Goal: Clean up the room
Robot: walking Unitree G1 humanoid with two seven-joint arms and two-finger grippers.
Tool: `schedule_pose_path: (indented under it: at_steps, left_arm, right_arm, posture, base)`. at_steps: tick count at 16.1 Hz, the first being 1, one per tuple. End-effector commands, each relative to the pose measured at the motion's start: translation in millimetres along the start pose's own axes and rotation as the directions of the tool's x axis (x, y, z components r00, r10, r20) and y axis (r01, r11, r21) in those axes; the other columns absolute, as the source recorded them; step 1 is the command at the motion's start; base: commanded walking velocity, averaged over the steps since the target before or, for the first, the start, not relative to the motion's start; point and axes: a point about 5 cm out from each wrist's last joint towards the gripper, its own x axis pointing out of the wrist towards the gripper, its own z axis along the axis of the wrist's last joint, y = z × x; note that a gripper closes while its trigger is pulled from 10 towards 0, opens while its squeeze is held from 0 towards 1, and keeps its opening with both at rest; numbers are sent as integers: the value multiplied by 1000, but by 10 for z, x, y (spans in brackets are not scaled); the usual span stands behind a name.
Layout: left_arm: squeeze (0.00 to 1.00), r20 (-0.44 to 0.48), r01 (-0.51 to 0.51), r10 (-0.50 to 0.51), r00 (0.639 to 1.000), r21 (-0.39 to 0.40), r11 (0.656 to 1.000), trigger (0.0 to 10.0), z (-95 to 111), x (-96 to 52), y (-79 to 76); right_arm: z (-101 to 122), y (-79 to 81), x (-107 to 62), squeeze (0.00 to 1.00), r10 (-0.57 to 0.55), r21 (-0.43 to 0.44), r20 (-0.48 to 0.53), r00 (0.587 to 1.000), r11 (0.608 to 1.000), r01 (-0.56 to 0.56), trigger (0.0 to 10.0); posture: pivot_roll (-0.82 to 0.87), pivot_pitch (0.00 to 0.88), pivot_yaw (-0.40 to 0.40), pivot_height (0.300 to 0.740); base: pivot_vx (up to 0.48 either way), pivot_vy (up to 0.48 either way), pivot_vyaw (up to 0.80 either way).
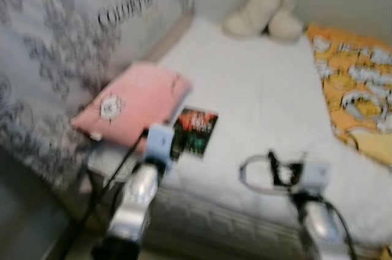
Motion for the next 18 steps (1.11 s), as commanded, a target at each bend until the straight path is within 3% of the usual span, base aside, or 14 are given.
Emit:
schedule_pose_path:
  at_steps: [1, 3, 4, 8, 15, 18]
  left_arm:
    - [0, -4, 7, -7, 1000, -20, 1000, 10000, 16, 32, -23]
    - [0, 4, 35, -35, 999, 20, 999, 10000, 43, 113, -40]
    - [0, 6, 48, -49, 999, 32, 998, 10000, 59, 137, -50]
    - [0, -96, 29, -29, 995, 6, 1000, 10000, -70, 199, 36]
    - [0, -126, 57, -57, 990, -6, 998, 10000, -220, 103, 9]
    - [0, -130, 48, -51, 990, -25, 999, 10000, -277, 43, 32]
  right_arm:
    - [48, -22, 23, 1000, 7, -24, 30, 1000, 1000, -7, 10000]
    - [28, 65, 65, 1000, 65, -48, 8, 998, 997, -65, 10000]
    - [8, 121, 75, 0, 100, -62, -11, 995, 993, -101, 10000]
    - [6, 157, 157, 0, 81, -41, -19, 997, 996, -82, 10000]
    - [-42, 161, 144, 0, 71, -47, -30, 997, 996, -73, 10000]
    - [-61, -6, 66, 0, -25, -42, 1, 1000, 999, 25, 10000]
  posture:
    - [47, 0, -13, 740]
    - [34, 0, -1, 740]
    - [34, 0, 2, 740]
    - [42, 0, 6, 740]
    - [58, 0, -4, 740]
    - [77, 0, -24, 740]
  base:
    - [0, -472, 0]
    - [0, -472, 0]
    - [0, -472, 0]
    - [0, -236, -527]
    - [0, 0, -663]
    - [0, 0, -648]
